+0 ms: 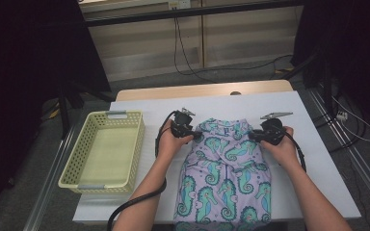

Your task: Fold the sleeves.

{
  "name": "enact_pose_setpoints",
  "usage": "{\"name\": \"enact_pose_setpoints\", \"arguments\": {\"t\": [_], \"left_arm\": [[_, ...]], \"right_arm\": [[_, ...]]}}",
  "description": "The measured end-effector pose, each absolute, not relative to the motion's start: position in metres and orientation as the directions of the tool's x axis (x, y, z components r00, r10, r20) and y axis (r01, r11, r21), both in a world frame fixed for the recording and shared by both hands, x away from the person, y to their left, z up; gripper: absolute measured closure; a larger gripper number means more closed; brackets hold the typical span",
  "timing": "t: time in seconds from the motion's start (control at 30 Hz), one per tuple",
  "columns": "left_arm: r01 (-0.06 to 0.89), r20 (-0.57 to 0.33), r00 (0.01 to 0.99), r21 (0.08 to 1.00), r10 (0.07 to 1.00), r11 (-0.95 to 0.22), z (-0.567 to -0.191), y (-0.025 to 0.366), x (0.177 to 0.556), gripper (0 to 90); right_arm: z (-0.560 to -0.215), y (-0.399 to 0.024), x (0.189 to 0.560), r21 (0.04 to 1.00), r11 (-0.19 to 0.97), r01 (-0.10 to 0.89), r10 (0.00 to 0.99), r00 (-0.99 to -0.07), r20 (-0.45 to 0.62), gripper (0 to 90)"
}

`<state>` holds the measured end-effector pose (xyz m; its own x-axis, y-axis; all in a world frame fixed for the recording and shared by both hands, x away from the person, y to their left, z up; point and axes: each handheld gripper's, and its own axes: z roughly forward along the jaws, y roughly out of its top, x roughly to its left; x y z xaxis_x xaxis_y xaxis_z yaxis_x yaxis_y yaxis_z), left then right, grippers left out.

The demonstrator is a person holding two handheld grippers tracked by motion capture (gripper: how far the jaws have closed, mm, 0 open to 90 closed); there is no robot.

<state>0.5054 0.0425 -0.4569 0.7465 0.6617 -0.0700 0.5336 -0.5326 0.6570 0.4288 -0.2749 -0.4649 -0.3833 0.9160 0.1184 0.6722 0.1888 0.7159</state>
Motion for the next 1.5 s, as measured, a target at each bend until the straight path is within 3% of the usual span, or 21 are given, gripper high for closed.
{"name": "enact_pose_setpoints", "arguments": {"t": [0.03, 0.1, 0.13, 0.17, 0.23, 0.27, 0.93, 1.5], "left_arm": [[0.534, -0.073, 0.751, 0.652, 0.656, -0.539, -0.456, 0.042, 0.506, 50.8], [0.537, -0.094, 0.760, 0.648, 0.643, -0.540, -0.455, 0.040, 0.504, 62.8], [0.539, -0.108, 0.768, 0.643, 0.632, -0.544, -0.455, 0.039, 0.504, 71.8], [0.536, -0.105, 0.768, 0.645, 0.631, -0.545, -0.455, 0.038, 0.503, 71.8], [0.558, -0.153, 0.769, 0.634, 0.620, -0.536, -0.454, 0.038, 0.504, 86.1], [0.550, -0.141, 0.772, 0.638, 0.620, -0.540, -0.454, 0.038, 0.505, 87.6], [0.518, -0.120, 0.761, 0.702, 0.637, -0.488, -0.416, 0.068, 0.532, 88.7], [0.476, -0.166, 0.804, 0.756, 0.571, -0.450, -0.409, 0.090, 0.493, 89.0]], "right_arm": [[-0.465, -0.275, 0.429, 0.715, 0.183, 0.675, 0.917, -0.379, 0.123, 77.8], [-0.465, -0.276, 0.430, 0.713, 0.161, 0.683, 0.915, -0.374, 0.152, 85.4], [-0.466, -0.276, 0.429, 0.714, 0.153, 0.683, 0.911, -0.377, 0.165, 87.1], [-0.466, -0.276, 0.429, 0.714, 0.153, 0.683, 0.911, -0.377, 0.165, 87.1], [-0.465, -0.277, 0.429, 0.711, 0.150, 0.687, 0.909, -0.379, 0.174, 87.7], [-0.464, -0.279, 0.429, 0.715, 0.126, 0.688, 0.907, -0.372, 0.198, 87.9], [-0.433, -0.280, 0.451, 0.772, 0.121, 0.623, 0.930, -0.344, 0.132, 88.7], [-0.421, -0.272, 0.415, 0.821, 0.163, 0.548, 0.871, -0.471, 0.141, 88.5]]}}
